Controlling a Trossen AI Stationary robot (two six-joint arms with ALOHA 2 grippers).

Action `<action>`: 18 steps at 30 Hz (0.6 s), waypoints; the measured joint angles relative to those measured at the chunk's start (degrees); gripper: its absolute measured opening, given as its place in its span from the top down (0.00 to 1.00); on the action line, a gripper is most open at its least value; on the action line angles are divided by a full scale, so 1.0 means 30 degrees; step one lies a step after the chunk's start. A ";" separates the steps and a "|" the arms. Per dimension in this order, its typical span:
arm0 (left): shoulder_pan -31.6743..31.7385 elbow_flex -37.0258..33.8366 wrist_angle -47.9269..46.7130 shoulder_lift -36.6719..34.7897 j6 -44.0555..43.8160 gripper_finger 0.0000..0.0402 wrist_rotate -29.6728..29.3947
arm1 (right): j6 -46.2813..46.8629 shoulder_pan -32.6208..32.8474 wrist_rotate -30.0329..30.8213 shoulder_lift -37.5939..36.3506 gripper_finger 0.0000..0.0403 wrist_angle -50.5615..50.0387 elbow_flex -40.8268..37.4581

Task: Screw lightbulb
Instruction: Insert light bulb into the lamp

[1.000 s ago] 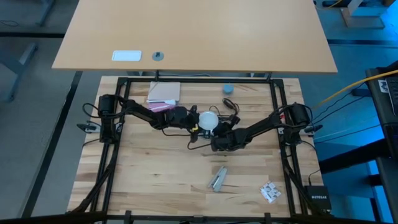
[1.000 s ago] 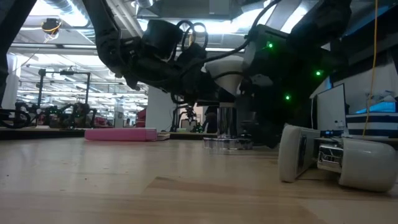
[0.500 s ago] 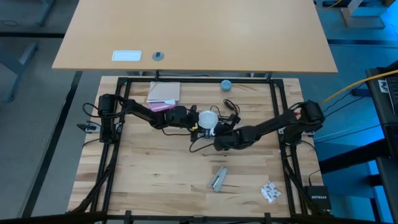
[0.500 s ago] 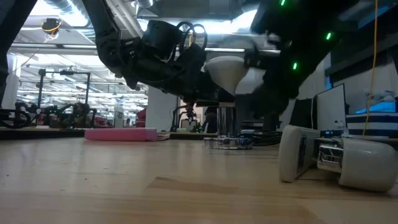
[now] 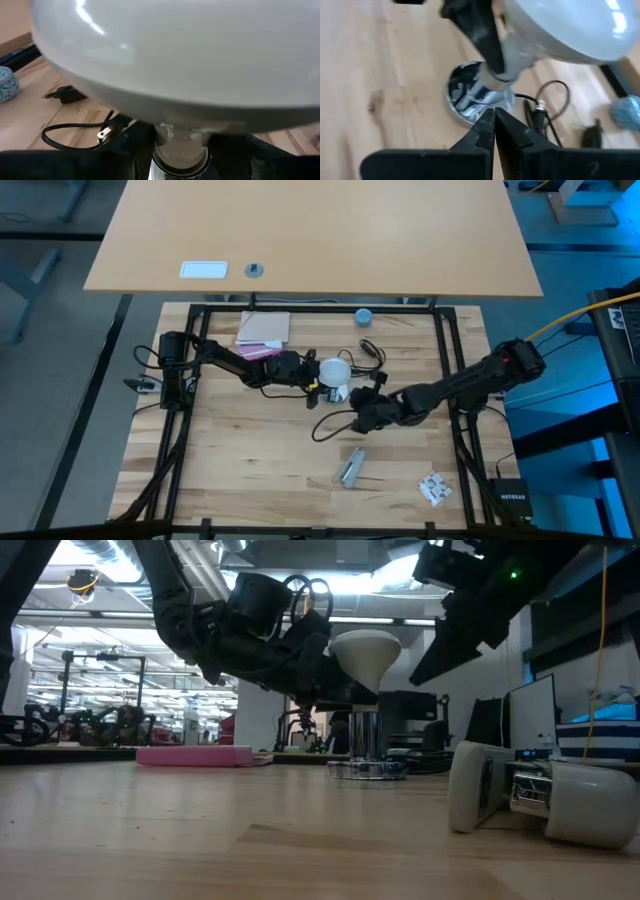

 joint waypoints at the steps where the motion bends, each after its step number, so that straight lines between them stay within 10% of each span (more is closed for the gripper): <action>1: 0.0007 0.0000 -0.0007 0.0000 -0.0004 0.61 0.0000 | -0.0313 -0.0011 -0.0482 0.0086 0.96 0.0156 0.0014; 18: 0.0022 0.0004 -0.0022 -0.0007 -0.0007 0.61 0.0156 | -0.7305 0.0012 -0.2104 0.4437 0.59 0.6731 0.0006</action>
